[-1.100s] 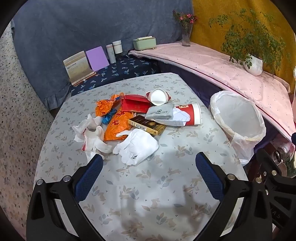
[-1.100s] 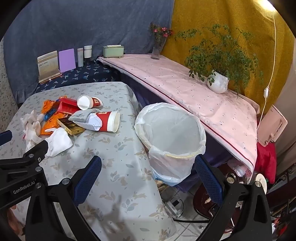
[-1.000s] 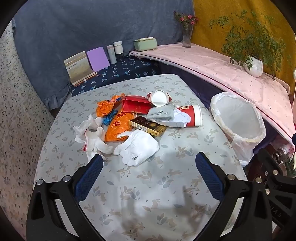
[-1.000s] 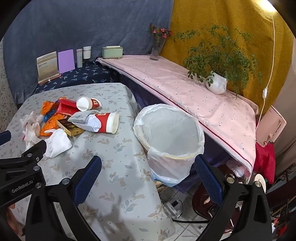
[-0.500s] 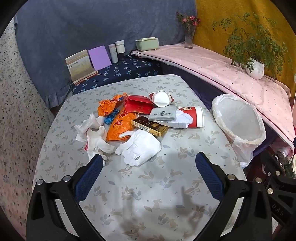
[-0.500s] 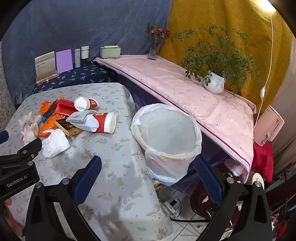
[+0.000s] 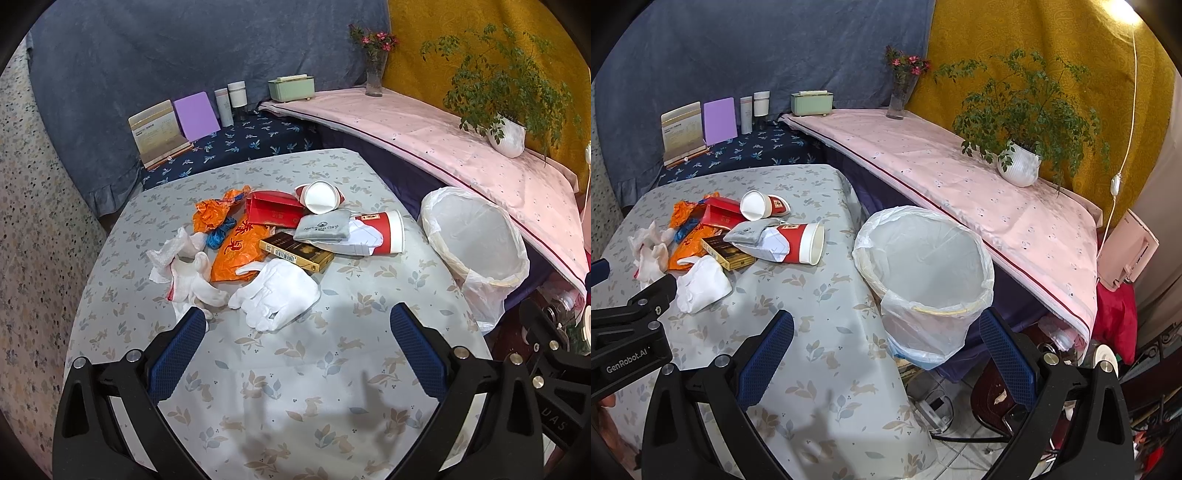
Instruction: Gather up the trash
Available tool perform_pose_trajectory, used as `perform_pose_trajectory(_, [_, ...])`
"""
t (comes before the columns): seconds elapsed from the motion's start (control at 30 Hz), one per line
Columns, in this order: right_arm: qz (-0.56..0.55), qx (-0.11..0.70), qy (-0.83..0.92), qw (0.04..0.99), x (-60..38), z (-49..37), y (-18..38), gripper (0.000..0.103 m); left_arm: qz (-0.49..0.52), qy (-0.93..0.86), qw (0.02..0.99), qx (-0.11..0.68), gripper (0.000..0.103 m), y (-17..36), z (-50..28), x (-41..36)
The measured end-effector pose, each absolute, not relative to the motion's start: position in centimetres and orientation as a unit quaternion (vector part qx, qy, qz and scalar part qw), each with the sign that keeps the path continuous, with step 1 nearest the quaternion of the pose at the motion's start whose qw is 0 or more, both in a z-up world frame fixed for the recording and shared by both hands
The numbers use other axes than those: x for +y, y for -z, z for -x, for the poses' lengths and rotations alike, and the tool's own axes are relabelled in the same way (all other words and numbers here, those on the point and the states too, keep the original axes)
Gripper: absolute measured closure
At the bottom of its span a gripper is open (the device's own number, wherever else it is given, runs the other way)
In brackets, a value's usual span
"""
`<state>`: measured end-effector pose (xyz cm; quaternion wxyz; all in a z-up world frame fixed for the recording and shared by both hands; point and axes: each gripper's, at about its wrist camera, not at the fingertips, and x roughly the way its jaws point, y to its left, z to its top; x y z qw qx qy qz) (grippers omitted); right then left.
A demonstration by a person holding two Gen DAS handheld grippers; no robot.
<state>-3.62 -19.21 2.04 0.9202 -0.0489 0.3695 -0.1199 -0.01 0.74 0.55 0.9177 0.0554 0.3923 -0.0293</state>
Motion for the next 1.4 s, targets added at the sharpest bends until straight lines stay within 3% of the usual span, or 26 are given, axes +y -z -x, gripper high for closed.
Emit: perform_pose_trajectory(1.4, [0.045, 0.372, 0.122, 0.919, -19.37, 3.20, -1.78, 0.007, -0.058, 0.035, 0.916, 0.395, 0.008, -0.50, -0.07, 0.26])
